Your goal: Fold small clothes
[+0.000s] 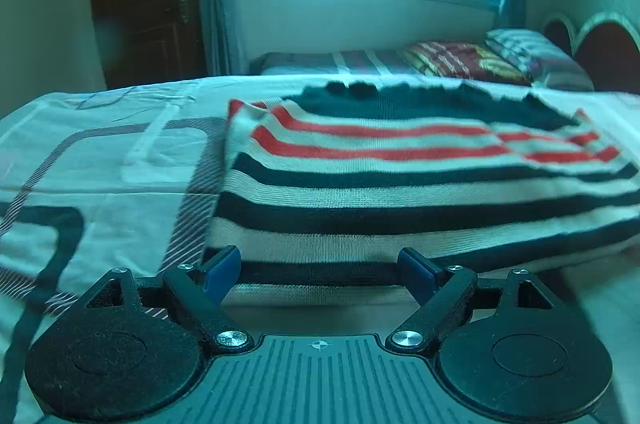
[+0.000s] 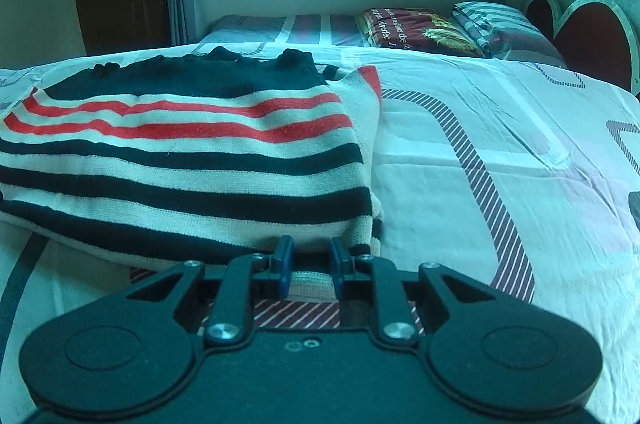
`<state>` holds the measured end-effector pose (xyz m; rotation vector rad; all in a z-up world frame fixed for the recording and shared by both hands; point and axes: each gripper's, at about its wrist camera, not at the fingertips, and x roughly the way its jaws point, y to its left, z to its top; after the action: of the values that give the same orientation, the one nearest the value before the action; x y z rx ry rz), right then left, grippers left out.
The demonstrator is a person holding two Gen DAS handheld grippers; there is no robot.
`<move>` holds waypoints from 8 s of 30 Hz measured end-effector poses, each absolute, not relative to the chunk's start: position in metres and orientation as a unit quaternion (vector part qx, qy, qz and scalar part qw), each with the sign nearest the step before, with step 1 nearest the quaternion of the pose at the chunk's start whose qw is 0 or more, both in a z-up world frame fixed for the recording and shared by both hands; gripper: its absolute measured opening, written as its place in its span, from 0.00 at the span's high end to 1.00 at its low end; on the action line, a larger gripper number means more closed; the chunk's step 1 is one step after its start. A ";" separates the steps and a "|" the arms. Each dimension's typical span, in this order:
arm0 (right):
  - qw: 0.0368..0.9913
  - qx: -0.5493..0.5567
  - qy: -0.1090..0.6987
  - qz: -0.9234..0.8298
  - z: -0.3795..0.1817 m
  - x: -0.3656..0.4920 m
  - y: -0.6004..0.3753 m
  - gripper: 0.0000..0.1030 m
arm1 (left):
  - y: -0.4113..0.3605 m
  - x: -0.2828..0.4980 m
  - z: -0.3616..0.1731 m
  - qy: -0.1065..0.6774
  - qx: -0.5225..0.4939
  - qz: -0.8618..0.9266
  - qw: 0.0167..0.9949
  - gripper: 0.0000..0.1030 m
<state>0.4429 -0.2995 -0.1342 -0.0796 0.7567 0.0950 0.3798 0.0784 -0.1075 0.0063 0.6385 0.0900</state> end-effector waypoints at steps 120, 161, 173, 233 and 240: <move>0.946 0.103 0.252 0.173 -0.079 0.485 -0.335 0.77 | -0.026 0.542 -0.090 0.362 -0.138 -0.132 0.912 0.22; 0.942 -0.026 0.311 0.122 -0.142 0.433 -0.350 0.86 | -0.043 0.445 -0.105 0.351 -0.010 -0.139 0.926 0.22; 0.955 0.007 0.259 0.146 -0.086 0.518 -0.337 0.77 | -0.070 0.543 -0.052 0.308 0.002 -0.159 0.938 0.22; 0.794 0.356 0.437 0.228 -0.162 0.527 -0.437 0.38 | 0.003 0.542 -0.129 0.441 -0.281 -0.267 0.809 0.13; 0.779 0.338 0.451 0.275 -0.167 0.564 -0.425 0.45 | -0.013 0.572 -0.138 0.440 -0.281 -0.295 0.800 0.13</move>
<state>0.5636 -0.4254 -0.1671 0.7306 0.9738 0.5942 0.5724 -0.0132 -0.1384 -0.6037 0.9433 -0.6327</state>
